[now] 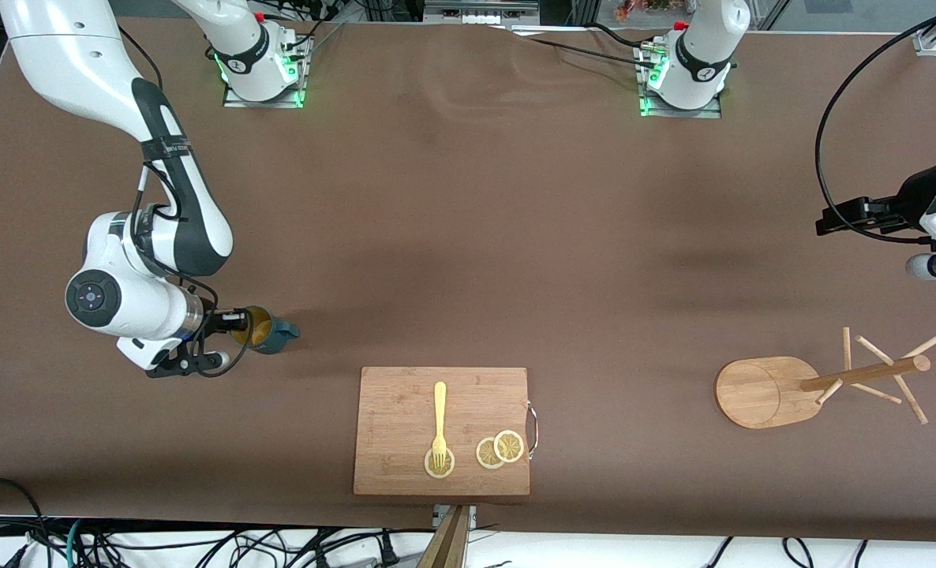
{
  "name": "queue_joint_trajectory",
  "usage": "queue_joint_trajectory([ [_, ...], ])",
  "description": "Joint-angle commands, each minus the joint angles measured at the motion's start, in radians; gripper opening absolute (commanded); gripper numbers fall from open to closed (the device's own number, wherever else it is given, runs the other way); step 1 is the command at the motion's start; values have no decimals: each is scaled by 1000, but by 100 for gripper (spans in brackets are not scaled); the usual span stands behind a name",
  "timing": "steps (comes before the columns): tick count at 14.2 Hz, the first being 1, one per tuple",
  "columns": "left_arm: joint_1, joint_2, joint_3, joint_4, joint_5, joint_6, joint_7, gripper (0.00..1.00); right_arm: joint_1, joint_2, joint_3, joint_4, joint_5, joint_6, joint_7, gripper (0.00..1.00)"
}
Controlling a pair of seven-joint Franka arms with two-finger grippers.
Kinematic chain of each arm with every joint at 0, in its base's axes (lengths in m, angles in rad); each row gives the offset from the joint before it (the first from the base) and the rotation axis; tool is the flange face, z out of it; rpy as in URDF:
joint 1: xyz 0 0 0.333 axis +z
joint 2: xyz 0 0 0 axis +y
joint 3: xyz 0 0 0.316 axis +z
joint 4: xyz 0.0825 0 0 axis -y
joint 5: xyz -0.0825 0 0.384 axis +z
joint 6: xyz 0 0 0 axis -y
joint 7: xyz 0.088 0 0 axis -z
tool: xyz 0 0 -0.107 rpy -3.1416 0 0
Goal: Pass cup and hang on rack
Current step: 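Close the right gripper on the teal mug's rim wall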
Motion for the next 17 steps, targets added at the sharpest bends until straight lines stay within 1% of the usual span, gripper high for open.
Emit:
queue_joint_trajectory([
  [1, -2, 15, -5, 32, -9, -14, 12, 100, -3, -6, 5, -8, 18, 10, 0, 26],
  [3, -7, 15, -5, 35, -9, -12, 12, 100, -3, -6, 5, -8, 19, 9, 0, 19],
  [5, -10, 15, -8, 35, -11, -12, 10, 100, -3, -6, 5, -8, 19, 7, 0, 18],
  [7, -8, 15, -8, 35, -11, -12, 9, 100, -3, -6, 5, -8, 21, 6, 0, 12],
  [10, 3, 16, -8, 35, -11, -12, 10, 100, -1, -6, 7, -8, 21, 4, 0, 0],
  [13, -8, 15, -8, 35, -11, -12, 7, 100, 1, -7, 8, 0, 19, 1, -2, 0],
  [15, -7, 15, -8, 35, -11, -12, 7, 100, 28, -15, 8, 6, 21, -2, -3, 0],
  [17, -7, 15, -8, 35, -11, -12, 7, 100, 60, -18, 8, 31, 21, -36, 62, 0],
])
